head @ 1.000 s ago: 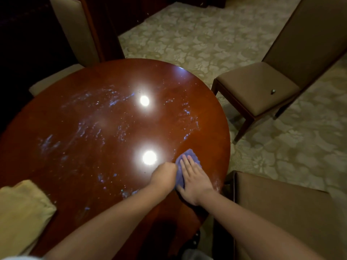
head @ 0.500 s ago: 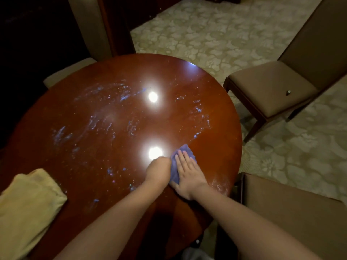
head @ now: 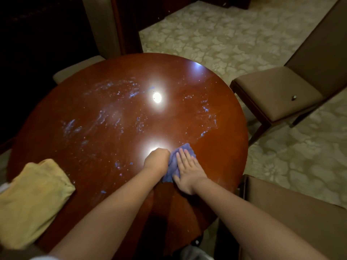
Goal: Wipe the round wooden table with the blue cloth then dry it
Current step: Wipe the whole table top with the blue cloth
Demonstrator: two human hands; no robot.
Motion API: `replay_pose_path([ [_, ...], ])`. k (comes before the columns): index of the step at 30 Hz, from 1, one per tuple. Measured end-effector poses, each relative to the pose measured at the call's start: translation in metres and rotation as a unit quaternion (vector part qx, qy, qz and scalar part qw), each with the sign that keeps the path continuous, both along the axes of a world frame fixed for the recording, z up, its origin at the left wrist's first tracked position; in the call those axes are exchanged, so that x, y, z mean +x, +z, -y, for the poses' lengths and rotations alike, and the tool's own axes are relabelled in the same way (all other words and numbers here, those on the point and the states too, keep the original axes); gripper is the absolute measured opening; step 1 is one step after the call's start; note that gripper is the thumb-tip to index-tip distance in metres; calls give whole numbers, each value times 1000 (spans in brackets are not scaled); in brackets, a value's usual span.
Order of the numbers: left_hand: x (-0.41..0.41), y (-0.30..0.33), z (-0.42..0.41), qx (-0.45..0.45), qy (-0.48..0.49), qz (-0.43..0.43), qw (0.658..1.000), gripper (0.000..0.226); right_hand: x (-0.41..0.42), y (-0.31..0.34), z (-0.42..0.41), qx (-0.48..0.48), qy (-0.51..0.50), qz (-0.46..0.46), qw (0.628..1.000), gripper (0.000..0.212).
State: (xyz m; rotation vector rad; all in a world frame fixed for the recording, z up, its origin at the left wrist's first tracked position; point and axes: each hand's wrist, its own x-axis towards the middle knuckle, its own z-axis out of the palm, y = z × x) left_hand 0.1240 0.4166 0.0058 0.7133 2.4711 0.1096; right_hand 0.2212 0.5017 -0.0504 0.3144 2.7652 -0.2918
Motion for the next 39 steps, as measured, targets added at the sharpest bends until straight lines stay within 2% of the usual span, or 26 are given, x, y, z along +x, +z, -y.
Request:
replay_pose_path([
  [2,-2,2,6,5,-13,-6,1000,12,-6,-1,2,-16,-12,12,1000,72],
  [4,4,-1,20,1,-28,15,999,16,12,0,8,-20,24,8,999,73],
  [7,18,-8,45,-7,-26,43,999,13,48,3,22,-42,92,21,995,91],
  [9,22,-10,54,10,2,29,1000,11,48,2,22,-9,107,11,994,96],
  [11,19,-7,54,21,29,-19,999,14,29,5,21,32,85,-42,995,90],
  [12,17,-4,51,20,32,-45,998,16,17,7,21,31,71,-37,996,83],
  [14,13,1,47,10,35,-76,996,19,-1,7,24,12,46,35,998,74],
  [16,15,2,47,-5,34,-63,997,21,-2,8,30,-4,35,58,998,76],
  [19,32,-1,65,-30,25,-23,999,23,35,14,46,-25,86,36,995,74],
  [21,42,-2,78,-37,14,-17,999,24,53,18,53,-35,125,18,991,84],
  [23,43,-1,82,-32,22,-26,999,24,46,18,49,-21,132,39,990,98],
  [24,41,1,81,-28,28,-35,999,24,37,19,48,-3,130,44,991,95],
  [27,29,5,80,-12,56,-62,996,25,7,20,53,52,116,53,990,67],
  [29,25,2,86,2,77,-50,996,21,6,20,60,38,101,58,992,66],
  [31,31,0,98,6,86,-30,996,19,24,24,68,11,115,62,991,74],
  [33,42,-2,111,4,92,-14,996,20,44,26,77,-6,151,58,987,96],
  [34,46,-2,116,7,100,-7,995,21,47,29,79,1,165,64,984,100],
  [37,39,-1,123,14,128,-27,991,22,30,28,82,37,169,62,983,83],
  [39,29,2,121,14,145,-51,988,19,10,26,86,56,156,57,984,79],
])
